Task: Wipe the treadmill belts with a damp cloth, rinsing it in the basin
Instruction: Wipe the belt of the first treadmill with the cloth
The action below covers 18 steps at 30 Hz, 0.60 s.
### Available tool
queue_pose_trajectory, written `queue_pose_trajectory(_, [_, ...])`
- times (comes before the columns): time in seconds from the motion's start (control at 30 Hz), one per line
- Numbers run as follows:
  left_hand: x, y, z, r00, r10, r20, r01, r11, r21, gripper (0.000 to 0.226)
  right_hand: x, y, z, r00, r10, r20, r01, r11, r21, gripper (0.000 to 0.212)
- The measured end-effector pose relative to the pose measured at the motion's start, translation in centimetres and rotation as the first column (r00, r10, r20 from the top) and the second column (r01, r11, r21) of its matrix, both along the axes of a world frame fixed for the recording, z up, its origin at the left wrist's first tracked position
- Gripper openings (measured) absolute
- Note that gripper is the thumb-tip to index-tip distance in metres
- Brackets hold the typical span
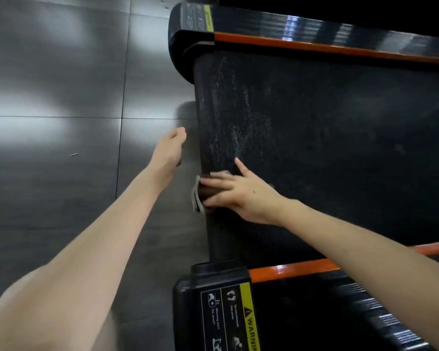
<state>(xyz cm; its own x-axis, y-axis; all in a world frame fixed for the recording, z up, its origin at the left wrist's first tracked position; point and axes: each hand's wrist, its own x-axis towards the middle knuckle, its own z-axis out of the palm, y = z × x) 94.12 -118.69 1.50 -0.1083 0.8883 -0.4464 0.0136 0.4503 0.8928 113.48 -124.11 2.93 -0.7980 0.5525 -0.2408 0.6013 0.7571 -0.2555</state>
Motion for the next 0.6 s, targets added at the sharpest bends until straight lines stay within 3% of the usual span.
queue_pose_trajectory(0.1, [0.2, -0.8, 0.8, 0.994, -0.082, -0.068, 0.087, 0.994, 0.071, 0.029, -0.5, -0.8, -0.3, 0.997, -0.077, -0.010, 0.077, 0.997, 0.000, 0.047])
queue_pose_trajectory(0.2, [0.3, -3.3, 1.1, 0.933, -0.153, -0.325, 0.246, 0.932, 0.268, 0.026, 1.4, -3.4, 1.1, 0.982, -0.154, -0.110, 0.140, 0.982, -0.126, 0.047])
queue_pose_trajectory(0.27, [0.8, -5.6, 1.7, 0.861, -0.104, -0.498, 0.364, 0.810, 0.460, 0.028, 3.4, -4.5, 2.7, 0.897, -0.343, -0.280, 0.289, 0.933, -0.216, 0.041])
queue_pose_trajectory(0.33, [2.0, -7.3, 1.8, 0.764, -0.109, -0.636, 0.556, 0.611, 0.563, 0.035, 6.2, -5.2, 3.5, 0.722, -0.553, -0.415, 0.519, 0.831, -0.203, 0.033])
queue_pose_trajectory(0.4, [3.5, -8.0, 0.8, 0.580, -0.182, -0.794, 0.792, 0.354, 0.497, 0.042, 9.6, -5.8, 3.3, 0.648, -0.678, -0.348, 0.700, 0.709, -0.078, 0.032])
queue_pose_trajectory(0.47, [4.8, -8.3, -0.3, 0.284, -0.251, -0.925, 0.958, 0.108, 0.265, 0.051, 12.7, -7.1, 2.8, 0.629, -0.767, -0.122, 0.771, 0.637, -0.029, 0.039])
queue_pose_trajectory(0.53, [6.2, -8.1, -1.1, 0.109, -0.249, -0.962, 0.992, -0.036, 0.122, 0.054, 14.7, -8.8, 1.8, 0.652, -0.757, 0.046, 0.758, 0.648, -0.069, 0.052])
queue_pose_trajectory(0.6, [8.8, -7.8, -1.3, 0.022, -0.221, -0.975, 0.993, -0.112, 0.048, 0.051, 15.1, -10.4, 0.7, 0.677, -0.727, 0.113, 0.735, 0.676, -0.049, 0.058])
